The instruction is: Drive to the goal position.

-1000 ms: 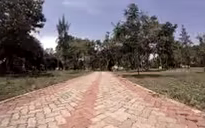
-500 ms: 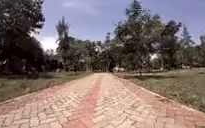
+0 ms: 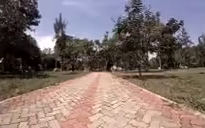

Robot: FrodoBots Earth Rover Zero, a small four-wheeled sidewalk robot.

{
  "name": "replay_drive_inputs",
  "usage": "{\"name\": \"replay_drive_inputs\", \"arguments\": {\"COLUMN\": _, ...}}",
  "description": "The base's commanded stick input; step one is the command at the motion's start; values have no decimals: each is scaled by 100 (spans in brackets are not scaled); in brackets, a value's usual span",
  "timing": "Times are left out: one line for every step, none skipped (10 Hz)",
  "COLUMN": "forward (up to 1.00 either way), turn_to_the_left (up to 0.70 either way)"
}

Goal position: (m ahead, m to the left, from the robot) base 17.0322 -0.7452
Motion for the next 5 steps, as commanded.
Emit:
{"name": "replay_drive_inputs", "arguments": {"forward": 70, "turn_to_the_left": 0}}
{"name": "replay_drive_inputs", "arguments": {"forward": 70, "turn_to_the_left": 0}}
{"name": "replay_drive_inputs", "arguments": {"forward": 70, "turn_to_the_left": 0}}
{"name": "replay_drive_inputs", "arguments": {"forward": 70, "turn_to_the_left": 0}}
{"name": "replay_drive_inputs", "arguments": {"forward": 70, "turn_to_the_left": 0}}
